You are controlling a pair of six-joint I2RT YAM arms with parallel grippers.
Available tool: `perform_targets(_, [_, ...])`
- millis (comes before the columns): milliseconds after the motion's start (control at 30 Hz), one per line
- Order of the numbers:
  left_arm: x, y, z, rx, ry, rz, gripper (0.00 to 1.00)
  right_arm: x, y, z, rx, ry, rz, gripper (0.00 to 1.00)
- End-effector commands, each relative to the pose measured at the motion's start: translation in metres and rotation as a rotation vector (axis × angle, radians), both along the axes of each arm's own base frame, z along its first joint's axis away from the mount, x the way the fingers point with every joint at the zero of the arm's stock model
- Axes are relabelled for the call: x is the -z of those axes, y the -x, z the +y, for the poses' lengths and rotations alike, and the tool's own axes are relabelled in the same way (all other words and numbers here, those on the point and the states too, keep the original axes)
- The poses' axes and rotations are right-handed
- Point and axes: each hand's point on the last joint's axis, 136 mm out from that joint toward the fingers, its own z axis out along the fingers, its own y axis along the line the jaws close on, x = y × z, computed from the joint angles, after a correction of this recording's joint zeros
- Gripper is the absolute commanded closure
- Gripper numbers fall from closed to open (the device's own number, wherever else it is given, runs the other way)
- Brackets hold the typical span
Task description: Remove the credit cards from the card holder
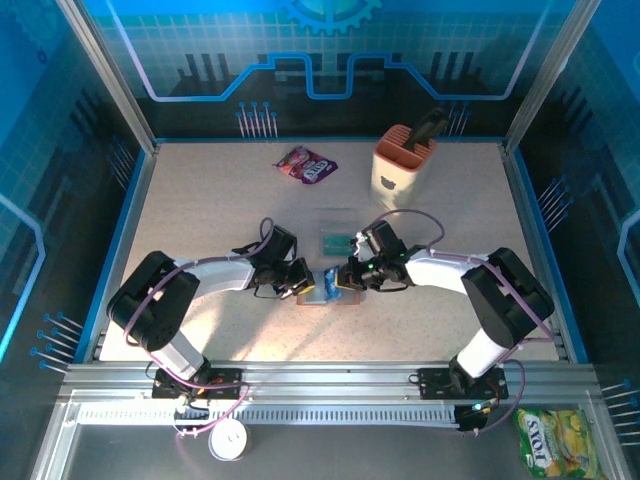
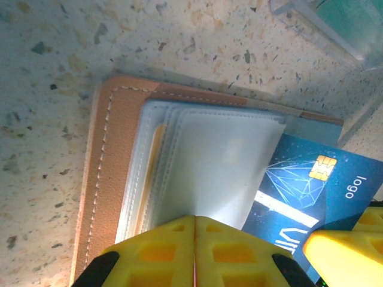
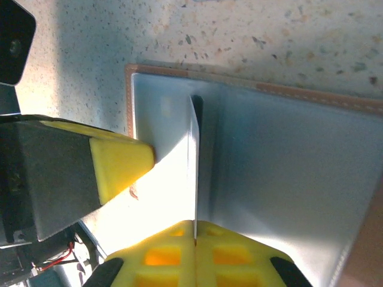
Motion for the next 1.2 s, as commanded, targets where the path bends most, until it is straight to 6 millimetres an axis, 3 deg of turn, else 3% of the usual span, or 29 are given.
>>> perform_targets(0, [0.006,0.006,0.008,0.002,-0.05,0.022,0.91,-0.001,0.004,-0.011,0.002,0.03,-0.006,0.93])
perform_targets(333, [-0.015,-0.004,0.002,-0.003,-0.012,-0.03,0.89,-0.019,0.0,-0.008,-0.028,0.016,-0.055,0.95])
perform_targets(667, [-0.033,-0.009,0.007,-0.017,0.006,-0.076,0.88,-0.027,0.003,-0.033,-0.146,0.183,-0.146,0.98])
perform_targets(700, [-0.034,-0.008,0.009,-0.019,0.008,-0.079,0.88,-0.037,-0.004,-0.031,-0.16,0.188,-0.181,0.99])
perform_targets(1033, [-0.035,-0.002,0.024,-0.054,0.007,-0.081,0.88,-0.063,-0.01,-0.04,-0.482,0.338,-0.403,0.97])
perform_targets(1167, [-0.041,-0.006,0.022,-0.057,0.022,-0.091,0.88,-0.074,-0.016,-0.039,-0.626,0.366,-0.523,0.99])
